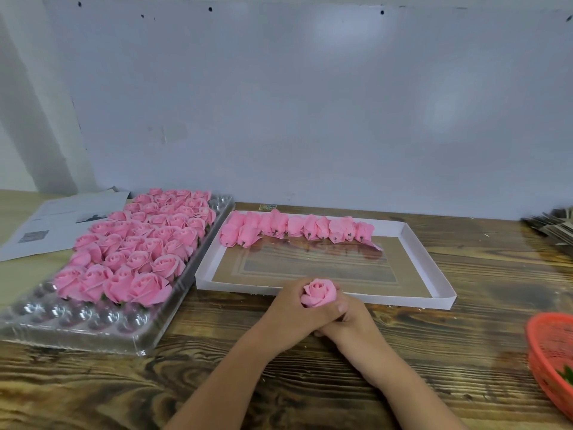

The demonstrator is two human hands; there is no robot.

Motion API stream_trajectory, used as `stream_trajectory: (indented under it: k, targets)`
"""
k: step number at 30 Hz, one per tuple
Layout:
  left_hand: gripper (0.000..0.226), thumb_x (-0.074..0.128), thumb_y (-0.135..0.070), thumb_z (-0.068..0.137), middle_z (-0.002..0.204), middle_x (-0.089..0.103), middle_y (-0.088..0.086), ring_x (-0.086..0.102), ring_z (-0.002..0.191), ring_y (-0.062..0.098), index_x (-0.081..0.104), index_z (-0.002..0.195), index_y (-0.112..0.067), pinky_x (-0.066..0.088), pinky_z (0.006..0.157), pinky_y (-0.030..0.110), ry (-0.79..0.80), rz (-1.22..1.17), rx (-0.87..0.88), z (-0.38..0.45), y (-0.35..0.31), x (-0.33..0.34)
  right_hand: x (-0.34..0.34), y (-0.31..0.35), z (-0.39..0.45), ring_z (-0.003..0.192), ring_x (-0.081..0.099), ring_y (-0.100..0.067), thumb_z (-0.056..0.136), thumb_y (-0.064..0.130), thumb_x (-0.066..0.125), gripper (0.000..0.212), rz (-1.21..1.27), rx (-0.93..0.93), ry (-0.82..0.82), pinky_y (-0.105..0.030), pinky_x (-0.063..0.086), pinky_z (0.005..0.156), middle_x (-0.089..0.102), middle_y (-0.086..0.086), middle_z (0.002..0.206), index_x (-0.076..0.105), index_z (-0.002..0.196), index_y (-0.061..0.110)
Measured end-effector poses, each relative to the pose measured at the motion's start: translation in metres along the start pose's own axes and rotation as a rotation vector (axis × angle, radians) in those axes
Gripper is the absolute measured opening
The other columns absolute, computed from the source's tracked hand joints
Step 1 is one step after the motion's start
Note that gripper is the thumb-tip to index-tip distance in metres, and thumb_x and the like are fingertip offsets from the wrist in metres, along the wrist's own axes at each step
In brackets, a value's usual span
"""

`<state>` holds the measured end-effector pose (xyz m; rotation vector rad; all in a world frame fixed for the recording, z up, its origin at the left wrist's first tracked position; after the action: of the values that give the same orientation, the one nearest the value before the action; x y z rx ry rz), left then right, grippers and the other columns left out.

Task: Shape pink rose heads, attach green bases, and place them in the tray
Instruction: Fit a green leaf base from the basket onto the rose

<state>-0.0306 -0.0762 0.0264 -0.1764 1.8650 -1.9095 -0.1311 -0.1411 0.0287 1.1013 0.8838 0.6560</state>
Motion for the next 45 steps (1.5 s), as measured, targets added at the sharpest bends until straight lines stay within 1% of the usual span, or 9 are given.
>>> stream_trajectory:
  k: [4, 11, 15, 20, 24, 30, 35, 38, 45]
  targets:
    - [0.056, 0.076, -0.056, 0.069, 0.119, 0.068, -0.012, 0.063, 0.111, 0.002, 0.063, 0.121, -0.041, 0.053, 0.085, 0.015, -0.02, -0.022, 0.069, -0.004, -0.006, -0.001, -0.001, 0.0, 0.0, 0.086, 0.07, -0.007, 0.094, 0.015, 0.064, 0.024, 0.027, 0.003, -0.019, -0.019, 0.054, 0.075, 0.076, 0.006, 0.091, 0.075, 0.096, 0.037]
    - [0.008, 0.071, -0.03, 0.094, 0.095, 0.077, -0.005, 0.071, 0.095, 0.01, 0.078, 0.096, -0.026, 0.055, 0.082, 0.019, -0.063, -0.008, 0.11, -0.005, -0.003, -0.003, 0.005, -0.002, -0.001, 0.097, 0.07, -0.012, 0.092, 0.011, 0.067, 0.025, 0.07, -0.02, 0.033, -0.021, 0.054, 0.083, 0.076, 0.003, 0.101, 0.074, 0.105, 0.03]
    - [0.039, 0.078, -0.04, 0.082, 0.105, 0.074, -0.004, 0.07, 0.091, 0.01, 0.068, 0.119, -0.033, 0.056, 0.071, 0.022, -0.033, -0.084, 0.062, -0.007, -0.001, 0.001, 0.002, -0.01, 0.0, 0.09, 0.07, -0.024, 0.093, 0.012, 0.065, 0.022, 0.126, 0.081, -0.013, -0.035, 0.058, 0.08, 0.076, -0.005, 0.095, 0.076, 0.1, 0.03]
    - [0.055, 0.08, -0.041, 0.078, 0.125, 0.069, -0.009, 0.063, 0.12, 0.01, 0.06, 0.129, -0.04, 0.053, 0.103, 0.039, -0.057, -0.048, 0.073, -0.009, -0.001, 0.005, -0.007, -0.012, 0.001, 0.094, 0.074, -0.023, 0.089, 0.01, 0.072, 0.017, 0.287, 0.07, -0.192, -0.025, 0.058, 0.079, 0.078, -0.006, 0.098, 0.078, 0.102, 0.019]
    - [0.061, 0.082, -0.037, 0.078, 0.127, 0.066, -0.014, 0.06, 0.121, 0.004, 0.057, 0.133, -0.043, 0.049, 0.107, 0.037, -0.104, 0.032, 0.034, -0.007, 0.002, 0.004, -0.012, -0.016, 0.002, 0.09, 0.074, -0.018, 0.089, 0.004, 0.071, 0.019, 0.19, 0.047, -0.305, -0.021, 0.055, 0.075, 0.078, -0.002, 0.094, 0.076, 0.104, 0.013]
    - [0.044, 0.082, -0.039, 0.078, 0.104, 0.066, -0.037, 0.057, 0.103, -0.018, 0.057, 0.11, -0.056, 0.044, 0.079, 0.0, -0.179, 0.205, 0.058, -0.011, -0.003, -0.002, -0.01, -0.015, 0.001, 0.088, 0.073, -0.01, 0.086, -0.004, 0.07, 0.024, 0.09, -0.013, -0.27, -0.016, 0.052, 0.075, 0.078, 0.004, 0.09, 0.077, 0.098, 0.016]
    - [0.053, 0.084, -0.032, 0.077, 0.109, 0.071, -0.021, 0.064, 0.102, -0.009, 0.065, 0.126, -0.036, 0.054, 0.092, 0.018, -0.211, 0.224, 0.071, -0.018, -0.003, -0.012, -0.003, -0.014, 0.0, 0.073, 0.066, -0.004, 0.084, -0.01, 0.064, 0.039, -0.042, -0.054, -0.149, -0.018, 0.05, 0.072, 0.075, 0.005, 0.078, 0.077, 0.098, 0.024]
    - [0.054, 0.081, -0.026, 0.075, 0.11, 0.072, -0.018, 0.066, 0.103, -0.005, 0.064, 0.125, -0.035, 0.056, 0.094, 0.024, -0.218, 0.236, 0.067, -0.025, -0.001, -0.017, 0.003, -0.015, -0.001, 0.079, 0.067, -0.01, 0.085, -0.007, 0.067, 0.039, -0.014, -0.059, -0.093, -0.024, 0.052, 0.076, 0.076, -0.003, 0.086, 0.075, 0.102, 0.026]
    - [0.037, 0.084, -0.021, 0.077, 0.093, 0.074, -0.025, 0.07, 0.084, -0.008, 0.065, 0.097, -0.046, 0.05, 0.07, 0.005, -0.373, 0.269, 0.101, -0.065, -0.02, -0.056, 0.005, -0.023, 0.0, 0.079, 0.068, -0.012, 0.087, 0.0, 0.072, 0.059, 0.007, 0.071, -0.123, -0.019, 0.052, 0.074, 0.076, 0.002, 0.093, 0.05, 0.133, 0.029]
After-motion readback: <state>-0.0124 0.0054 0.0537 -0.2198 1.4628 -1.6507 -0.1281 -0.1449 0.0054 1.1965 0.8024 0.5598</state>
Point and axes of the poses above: each hand's wrist, its own z-axis towards the middle knuckle, its own x-axis out of the palm, y = z × x, the point moved 4 cm from there along z, towards the middle knuckle
